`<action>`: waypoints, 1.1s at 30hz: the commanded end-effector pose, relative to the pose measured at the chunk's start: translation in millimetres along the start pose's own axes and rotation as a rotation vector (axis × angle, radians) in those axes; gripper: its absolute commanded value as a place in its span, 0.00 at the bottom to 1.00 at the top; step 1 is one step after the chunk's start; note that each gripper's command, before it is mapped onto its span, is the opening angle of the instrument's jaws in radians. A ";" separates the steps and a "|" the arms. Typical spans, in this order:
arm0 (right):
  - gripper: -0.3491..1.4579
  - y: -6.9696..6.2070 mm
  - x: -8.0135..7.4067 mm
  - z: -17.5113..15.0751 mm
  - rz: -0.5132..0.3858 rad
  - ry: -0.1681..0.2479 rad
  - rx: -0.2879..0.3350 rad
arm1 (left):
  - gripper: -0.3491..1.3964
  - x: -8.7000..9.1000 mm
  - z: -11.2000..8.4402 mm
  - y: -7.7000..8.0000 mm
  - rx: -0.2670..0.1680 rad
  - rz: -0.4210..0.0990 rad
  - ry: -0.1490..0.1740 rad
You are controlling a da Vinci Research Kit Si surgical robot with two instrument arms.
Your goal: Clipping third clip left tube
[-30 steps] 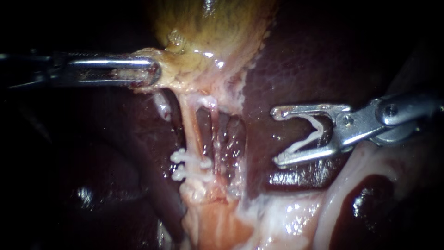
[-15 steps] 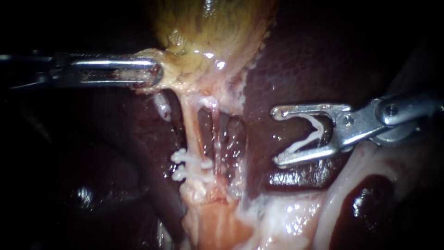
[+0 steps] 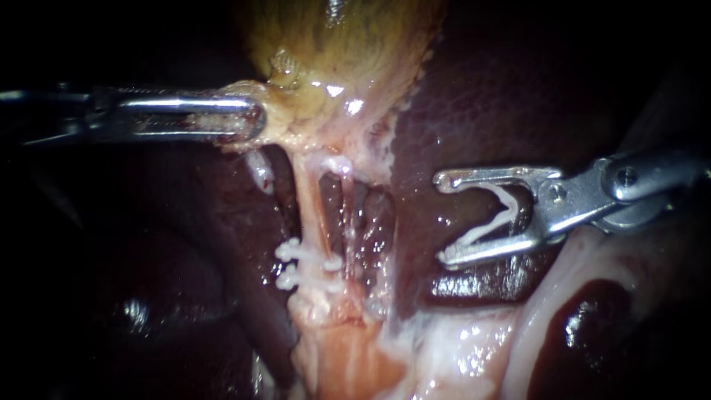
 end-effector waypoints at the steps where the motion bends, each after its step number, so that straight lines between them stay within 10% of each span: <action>1: 0.47 0.0 0.0 0.0 0.000 0.000 0.000 | 0.00 0.3 -0.4 0.1 -0.005 -0.003 -0.001; 19: 0.47 -0.8 1.5 1.3 0.008 0.013 0.017 | 0.00 2.2 -3.7 0.8 0.007 -0.014 0.013; 33: 0.47 -0.5 5.0 8.7 0.209 0.078 0.029 | 0.00 2.2 -3.9 0.8 0.011 -0.015 0.015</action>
